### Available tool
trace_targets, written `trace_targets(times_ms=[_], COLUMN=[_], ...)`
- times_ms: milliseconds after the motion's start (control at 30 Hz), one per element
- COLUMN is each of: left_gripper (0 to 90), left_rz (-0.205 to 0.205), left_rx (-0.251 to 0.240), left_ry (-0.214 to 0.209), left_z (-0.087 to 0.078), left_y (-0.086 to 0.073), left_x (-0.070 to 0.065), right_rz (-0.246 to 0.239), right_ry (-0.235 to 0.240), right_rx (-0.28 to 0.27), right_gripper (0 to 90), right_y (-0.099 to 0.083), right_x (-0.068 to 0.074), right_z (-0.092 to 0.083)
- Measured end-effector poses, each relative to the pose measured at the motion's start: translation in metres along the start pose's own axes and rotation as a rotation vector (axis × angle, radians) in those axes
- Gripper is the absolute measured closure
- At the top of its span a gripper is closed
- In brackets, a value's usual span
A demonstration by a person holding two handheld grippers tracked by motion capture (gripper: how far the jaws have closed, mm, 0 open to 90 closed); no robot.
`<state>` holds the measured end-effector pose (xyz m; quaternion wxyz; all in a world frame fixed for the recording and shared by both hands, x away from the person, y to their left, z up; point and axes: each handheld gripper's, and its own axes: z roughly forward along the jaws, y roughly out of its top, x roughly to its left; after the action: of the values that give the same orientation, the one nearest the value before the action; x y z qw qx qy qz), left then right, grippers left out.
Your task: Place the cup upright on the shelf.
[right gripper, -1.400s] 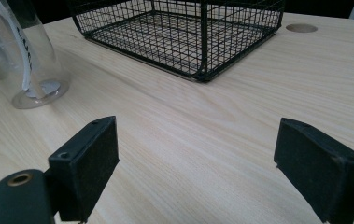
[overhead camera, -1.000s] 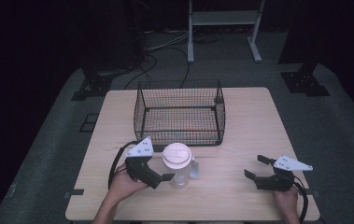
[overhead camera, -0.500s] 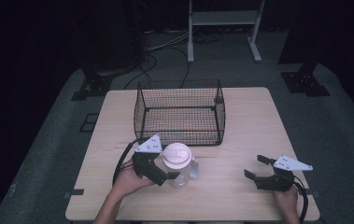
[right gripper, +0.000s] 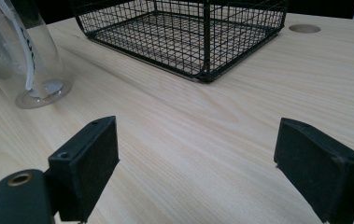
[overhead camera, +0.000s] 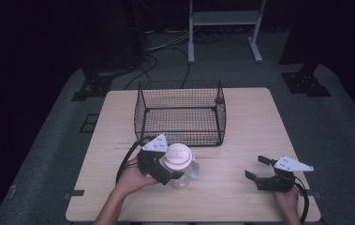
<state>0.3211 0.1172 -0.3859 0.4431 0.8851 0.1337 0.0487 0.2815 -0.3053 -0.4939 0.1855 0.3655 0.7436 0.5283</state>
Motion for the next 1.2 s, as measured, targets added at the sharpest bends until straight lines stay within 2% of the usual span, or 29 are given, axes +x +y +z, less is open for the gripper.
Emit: trace_targets(times_ms=[467,700,1200], left_gripper=[0.1,4.0,5.0], left_rz=[0.016,0.018,0.019], left_rx=[0.039,0.041,0.08], left_ry=[-0.003,-0.003,-0.014], left_z=[0.007,0.005,0.0042], left_y=[0.0045,0.0048,0.0094], left_x=[0.0003,0.0021,0.0028], right_rz=[-0.002,-0.002,-0.003], right_ry=[0.001,0.002,0.003], right_rx=[-0.002,-0.003,-0.006], right_gripper=[12.9,12.9,12.8], right_y=[0.0,0.0001,0.0001], right_x=[0.0001,0.0001,0.0], right_z=[-0.0001,-0.0002,-0.0003])
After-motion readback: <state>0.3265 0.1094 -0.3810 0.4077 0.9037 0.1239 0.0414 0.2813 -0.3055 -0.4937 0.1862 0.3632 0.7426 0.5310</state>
